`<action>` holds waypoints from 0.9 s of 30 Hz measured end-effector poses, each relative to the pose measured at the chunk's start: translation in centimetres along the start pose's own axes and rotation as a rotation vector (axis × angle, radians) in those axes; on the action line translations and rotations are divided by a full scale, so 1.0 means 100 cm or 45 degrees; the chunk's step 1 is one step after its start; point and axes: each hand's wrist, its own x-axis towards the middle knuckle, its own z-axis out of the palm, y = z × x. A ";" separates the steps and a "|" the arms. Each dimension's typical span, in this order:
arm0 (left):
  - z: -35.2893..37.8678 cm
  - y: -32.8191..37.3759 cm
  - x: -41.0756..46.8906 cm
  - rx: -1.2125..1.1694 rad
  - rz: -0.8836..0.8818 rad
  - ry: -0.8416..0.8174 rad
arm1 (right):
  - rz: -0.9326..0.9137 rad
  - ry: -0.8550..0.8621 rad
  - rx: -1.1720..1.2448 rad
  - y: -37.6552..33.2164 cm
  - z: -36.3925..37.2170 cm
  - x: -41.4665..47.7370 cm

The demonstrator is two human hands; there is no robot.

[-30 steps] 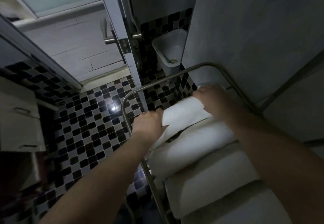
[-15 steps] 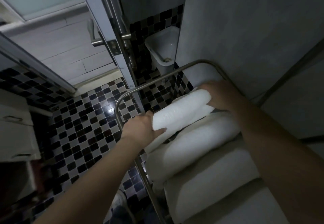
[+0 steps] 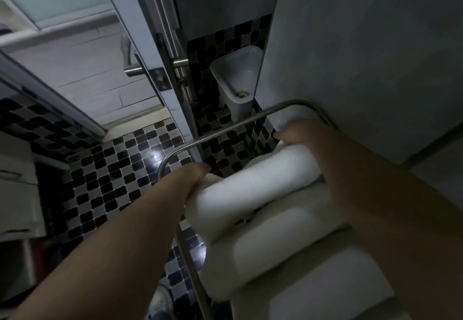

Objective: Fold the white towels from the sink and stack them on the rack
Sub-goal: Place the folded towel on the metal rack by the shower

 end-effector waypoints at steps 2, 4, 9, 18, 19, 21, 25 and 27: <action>0.004 0.001 0.010 -0.036 0.024 0.082 | 0.009 -0.025 0.072 0.001 -0.008 0.008; 0.003 -0.005 0.019 -0.041 -0.042 0.251 | 0.048 -0.042 0.095 0.003 -0.014 0.012; -0.001 -0.012 0.023 0.333 -0.182 0.264 | -0.062 0.050 -0.086 0.013 -0.005 0.021; 0.002 -0.015 0.021 0.732 -0.081 0.134 | -0.028 0.172 -0.019 0.013 0.007 0.034; 0.003 -0.014 0.016 0.722 -0.064 0.129 | -0.022 0.111 -0.056 0.013 0.005 0.031; 0.006 -0.010 0.006 0.626 -0.070 0.093 | 0.010 -0.029 -0.124 0.015 0.002 0.026; 0.005 0.004 -0.023 0.275 -0.096 -0.220 | 0.010 -0.203 -0.115 0.012 -0.011 0.010; 0.005 0.004 -0.027 0.357 -0.088 -0.325 | -0.023 -0.253 -0.151 0.011 -0.014 0.009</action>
